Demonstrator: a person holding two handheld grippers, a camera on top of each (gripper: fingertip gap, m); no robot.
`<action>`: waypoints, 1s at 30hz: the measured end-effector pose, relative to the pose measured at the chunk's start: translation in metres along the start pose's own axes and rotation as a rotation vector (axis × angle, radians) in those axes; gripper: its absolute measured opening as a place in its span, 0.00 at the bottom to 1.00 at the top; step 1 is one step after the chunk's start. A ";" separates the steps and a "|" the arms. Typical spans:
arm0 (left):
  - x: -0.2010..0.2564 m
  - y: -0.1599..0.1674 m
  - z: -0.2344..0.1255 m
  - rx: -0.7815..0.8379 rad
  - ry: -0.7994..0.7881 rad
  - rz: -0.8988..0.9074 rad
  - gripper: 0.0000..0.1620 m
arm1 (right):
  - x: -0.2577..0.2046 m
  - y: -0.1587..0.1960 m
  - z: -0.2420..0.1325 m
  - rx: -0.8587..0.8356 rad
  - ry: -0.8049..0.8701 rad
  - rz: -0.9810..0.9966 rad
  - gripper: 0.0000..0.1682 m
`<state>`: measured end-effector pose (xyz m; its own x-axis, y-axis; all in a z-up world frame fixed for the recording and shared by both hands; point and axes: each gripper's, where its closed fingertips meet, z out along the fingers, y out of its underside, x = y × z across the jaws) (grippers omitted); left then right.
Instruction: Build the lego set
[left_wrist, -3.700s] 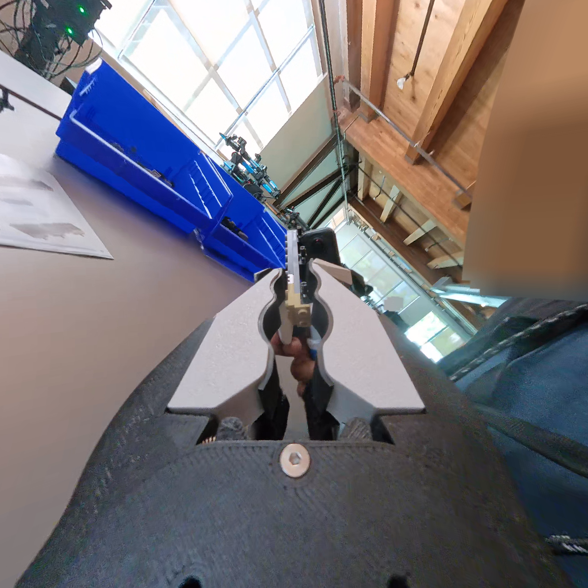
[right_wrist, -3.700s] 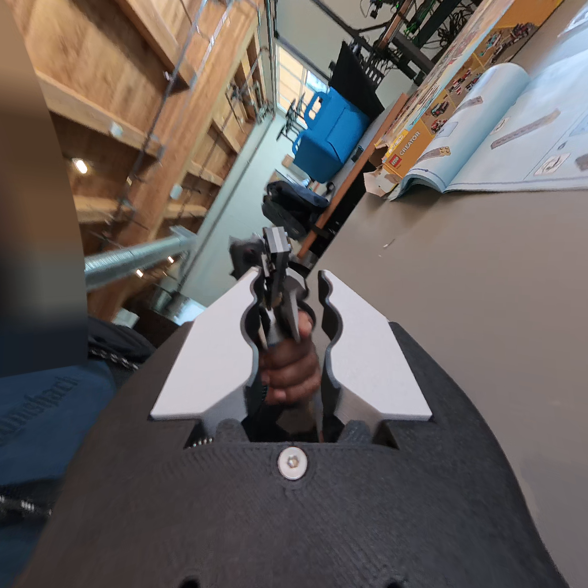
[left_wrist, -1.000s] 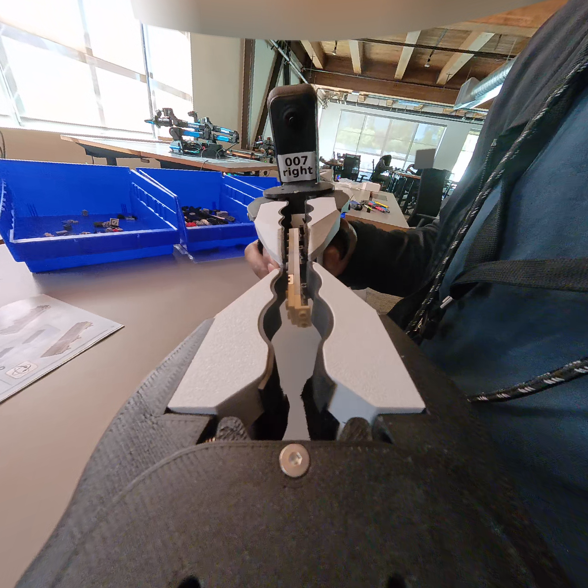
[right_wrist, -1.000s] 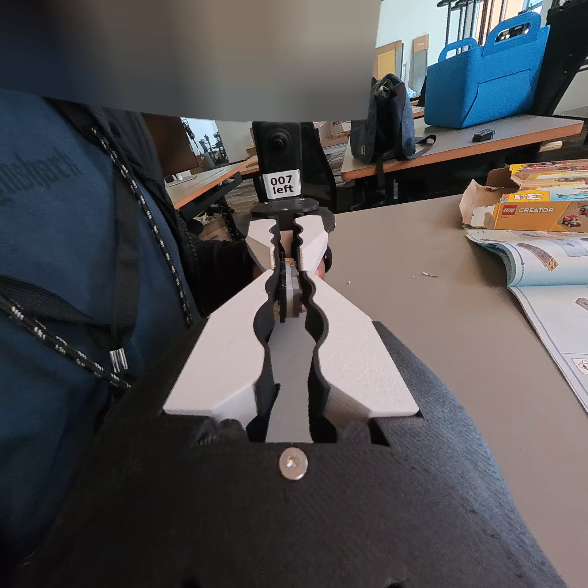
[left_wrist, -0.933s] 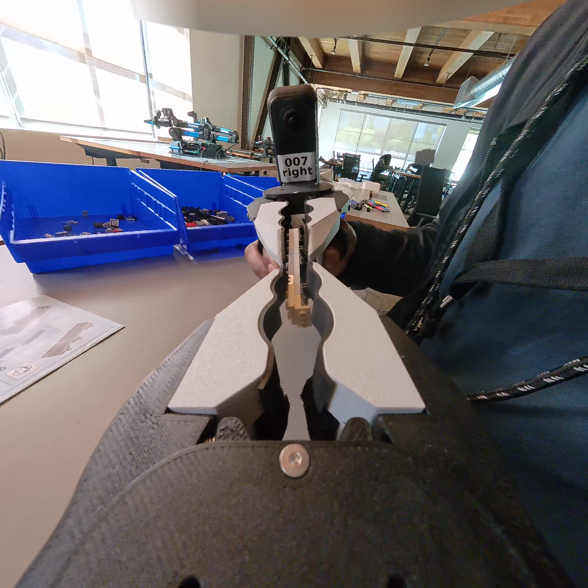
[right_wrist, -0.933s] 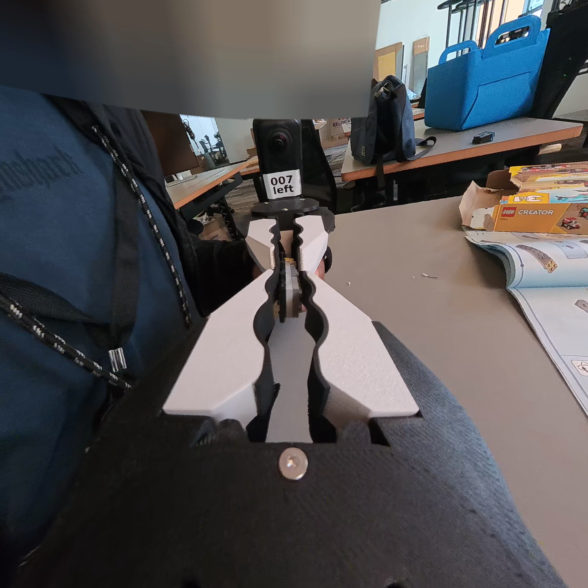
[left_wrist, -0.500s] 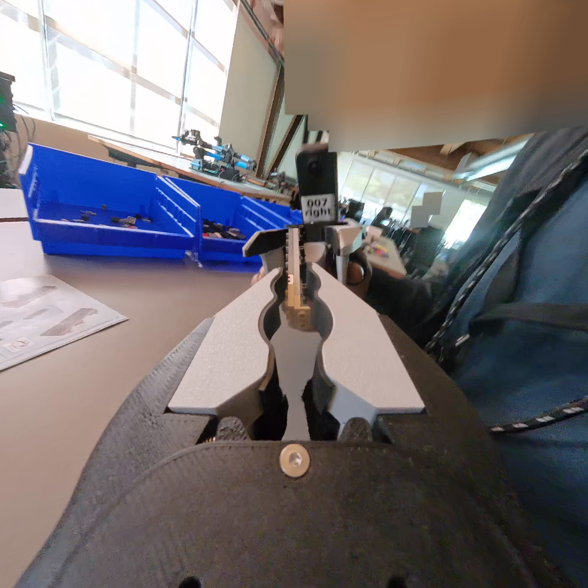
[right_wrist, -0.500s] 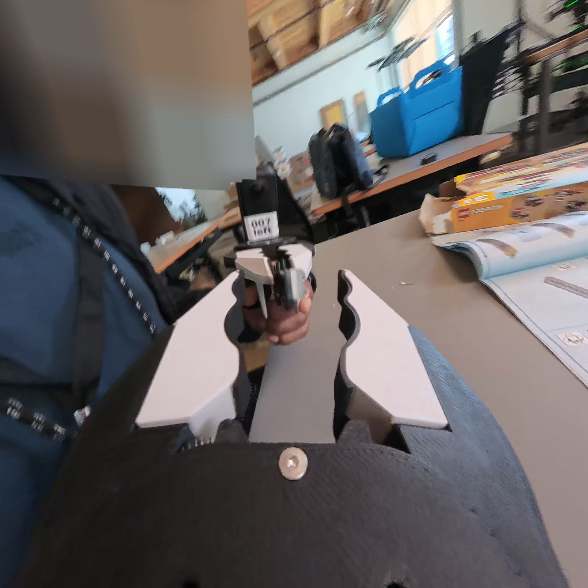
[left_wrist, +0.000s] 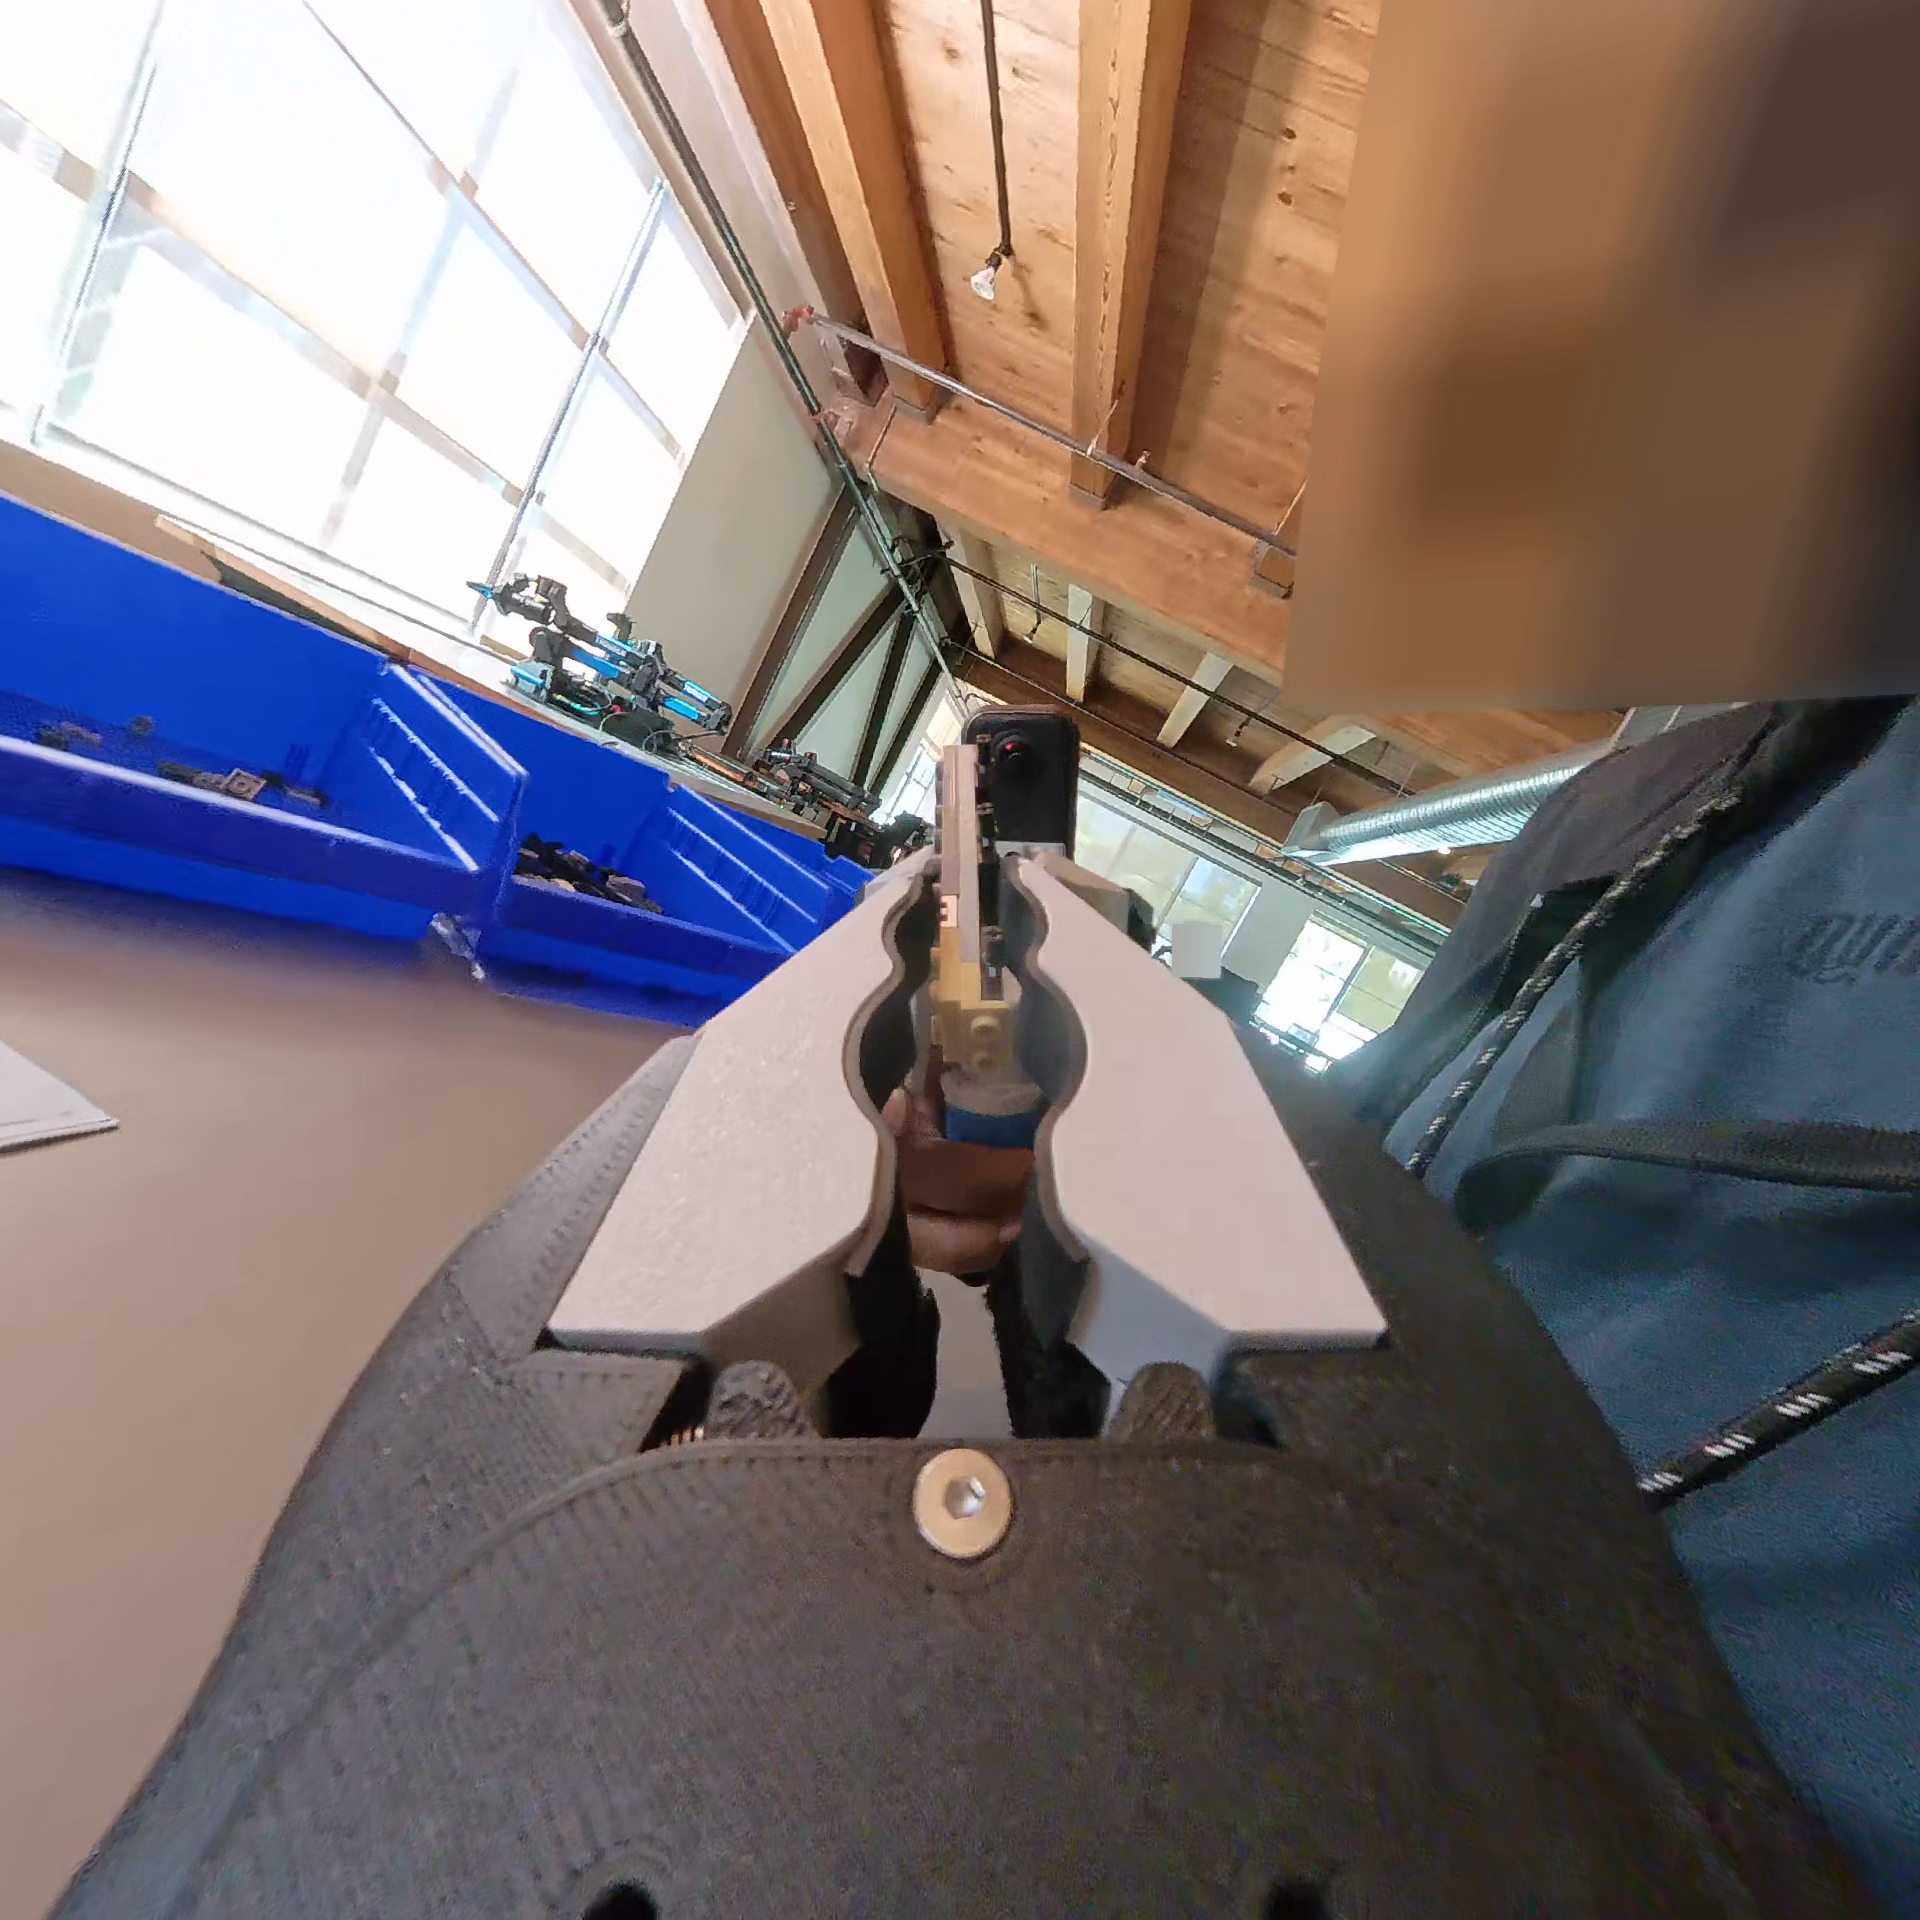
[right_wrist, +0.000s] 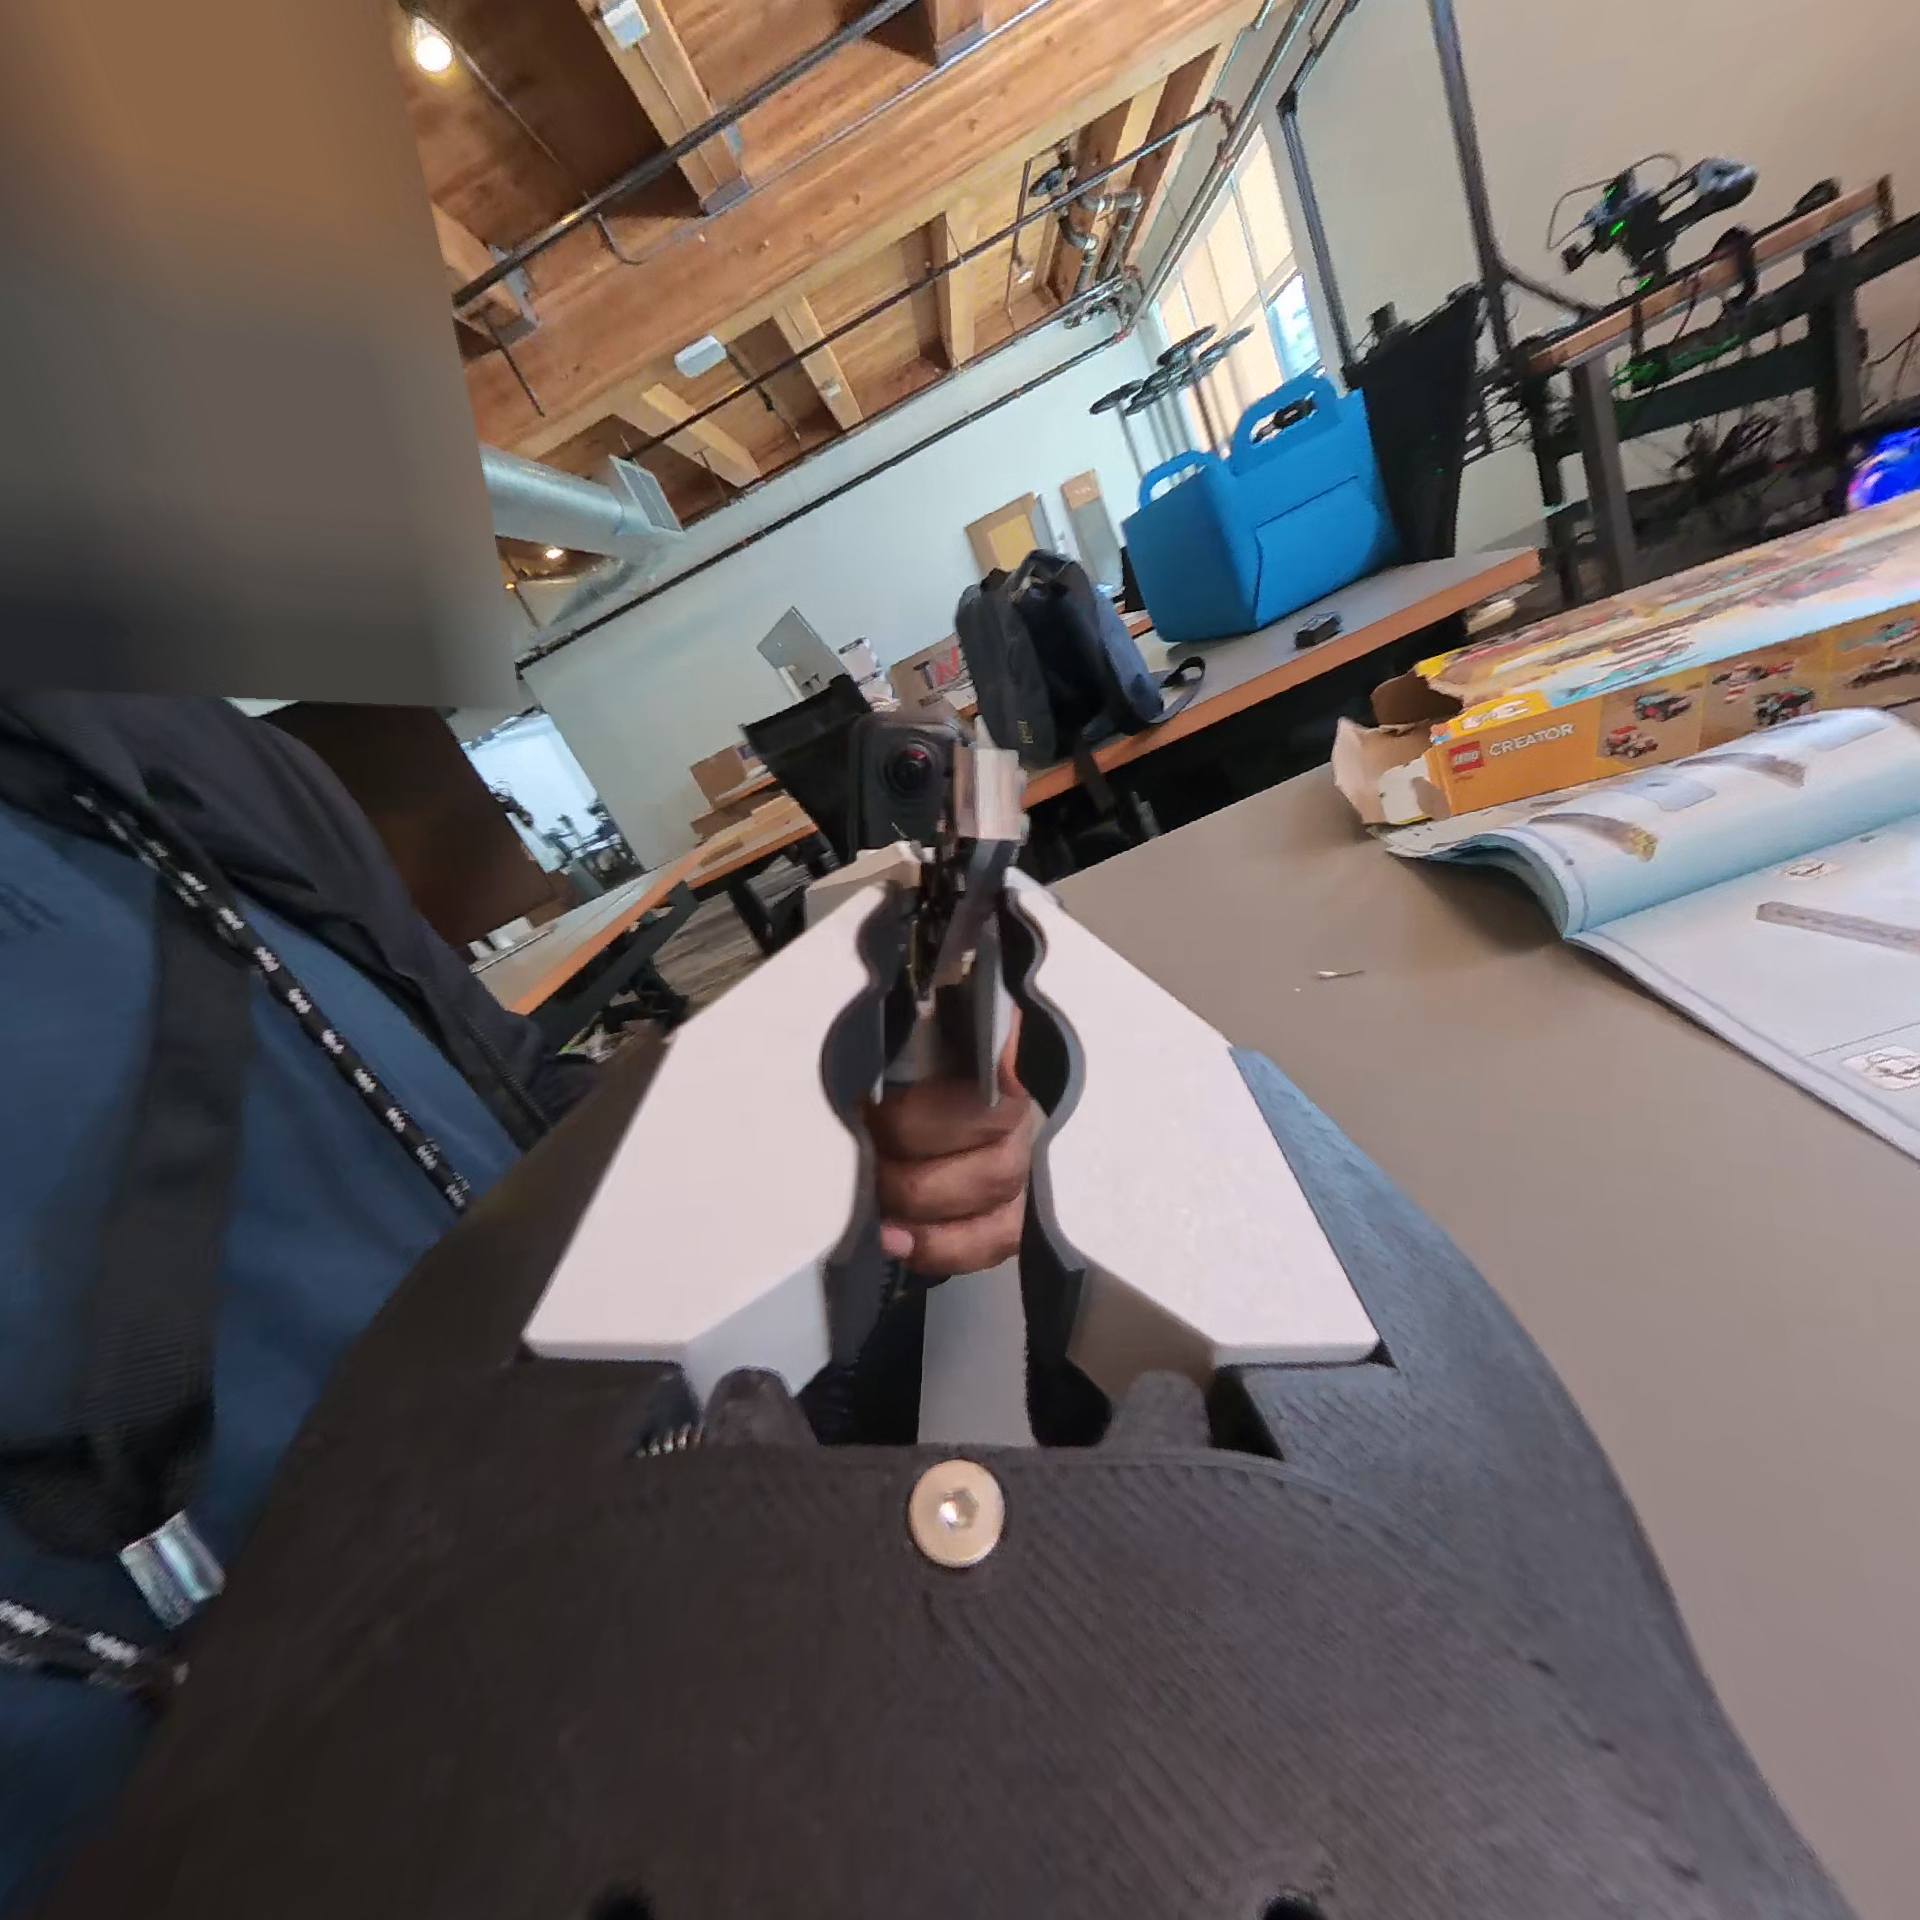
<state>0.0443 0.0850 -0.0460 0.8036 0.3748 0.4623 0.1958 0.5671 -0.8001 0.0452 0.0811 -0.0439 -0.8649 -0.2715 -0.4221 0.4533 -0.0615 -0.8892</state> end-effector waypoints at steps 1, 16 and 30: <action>0.004 0.000 0.001 0.000 0.008 0.012 0.07 | -0.002 -0.001 -0.002 0.009 0.002 -0.009 0.08; 0.023 0.004 0.004 -0.015 0.068 0.054 0.07 | -0.019 -0.001 -0.007 -0.029 -0.020 -0.098 0.07; 0.013 0.016 0.007 -0.165 -0.010 0.143 0.21 | -0.009 0.015 -0.016 -0.270 0.020 -0.141 0.07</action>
<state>0.0539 0.1038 -0.0509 0.8245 0.4506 0.3423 0.1697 0.3802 -0.9092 0.0566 0.0975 -0.0563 -0.9203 -0.2597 -0.2925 0.2573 0.1613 -0.9528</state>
